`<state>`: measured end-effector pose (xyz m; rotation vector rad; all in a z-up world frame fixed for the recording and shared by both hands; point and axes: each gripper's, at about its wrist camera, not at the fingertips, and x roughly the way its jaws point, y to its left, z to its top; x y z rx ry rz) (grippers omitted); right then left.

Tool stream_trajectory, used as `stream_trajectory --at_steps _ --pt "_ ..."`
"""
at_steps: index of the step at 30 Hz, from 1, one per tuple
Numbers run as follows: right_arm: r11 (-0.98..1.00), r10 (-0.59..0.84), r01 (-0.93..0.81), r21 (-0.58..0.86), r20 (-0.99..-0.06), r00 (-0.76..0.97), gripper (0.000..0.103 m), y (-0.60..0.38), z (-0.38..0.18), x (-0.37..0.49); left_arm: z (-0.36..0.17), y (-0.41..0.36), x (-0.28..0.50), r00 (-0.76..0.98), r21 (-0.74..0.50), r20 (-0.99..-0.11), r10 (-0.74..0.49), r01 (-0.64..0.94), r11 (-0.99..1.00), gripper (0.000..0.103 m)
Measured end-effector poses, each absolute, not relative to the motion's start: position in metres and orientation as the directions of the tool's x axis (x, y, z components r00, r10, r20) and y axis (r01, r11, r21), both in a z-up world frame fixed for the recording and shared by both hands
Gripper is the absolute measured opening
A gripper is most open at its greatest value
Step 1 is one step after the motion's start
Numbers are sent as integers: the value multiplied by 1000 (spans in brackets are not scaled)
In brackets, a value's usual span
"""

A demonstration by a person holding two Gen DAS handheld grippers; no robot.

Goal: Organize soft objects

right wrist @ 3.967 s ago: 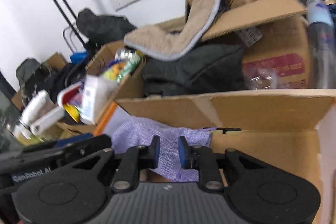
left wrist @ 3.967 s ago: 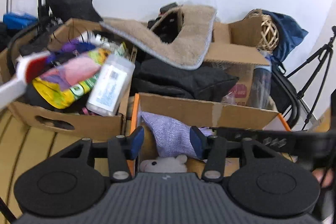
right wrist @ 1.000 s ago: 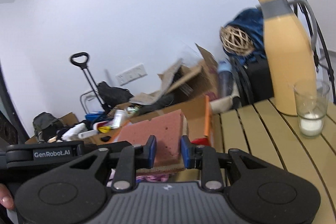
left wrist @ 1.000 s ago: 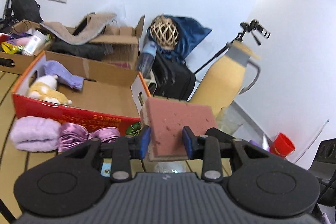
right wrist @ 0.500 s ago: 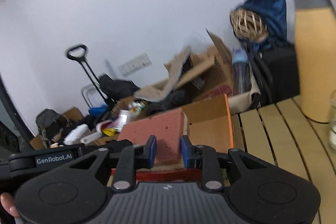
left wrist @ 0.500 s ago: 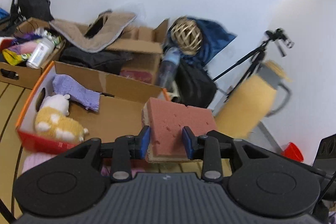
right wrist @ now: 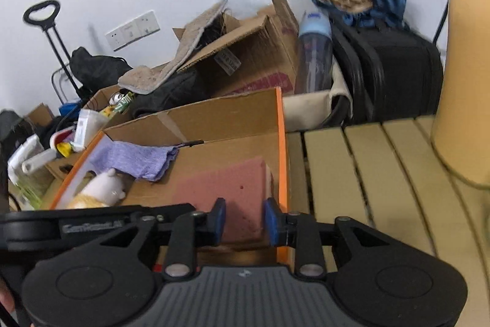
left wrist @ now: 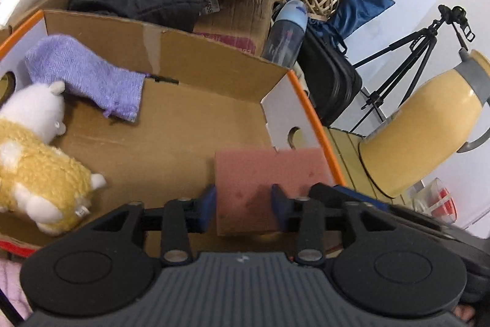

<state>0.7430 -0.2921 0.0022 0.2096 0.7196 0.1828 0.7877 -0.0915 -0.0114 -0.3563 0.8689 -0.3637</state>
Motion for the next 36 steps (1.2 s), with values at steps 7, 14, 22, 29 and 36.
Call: stream_trajectory --at_steps 7,14,22,29,36 --pt "975 209 -130 177 -557 804 43 -291 54 709 29 -76 754 638 -424 -629 -444 198 884 54" --pt "973 229 -182 142 -488 842 60 -294 122 650 125 -44 667 766 -246 -521 -377 287 926 73" --pt "957 286 -281 72 -389 876 68 -282 112 538 126 -7 525 926 -27 -324 -192 194 981 88" --pt "962 221 -260 -78 -328 918 82 -268 44 404 58 23 389 952 46 -264 -156 174 984 100" --pt "984 172 -179 20 -395 902 82 -267 -4 323 18 42 332 925 -28 -357 -130 128 991 100"
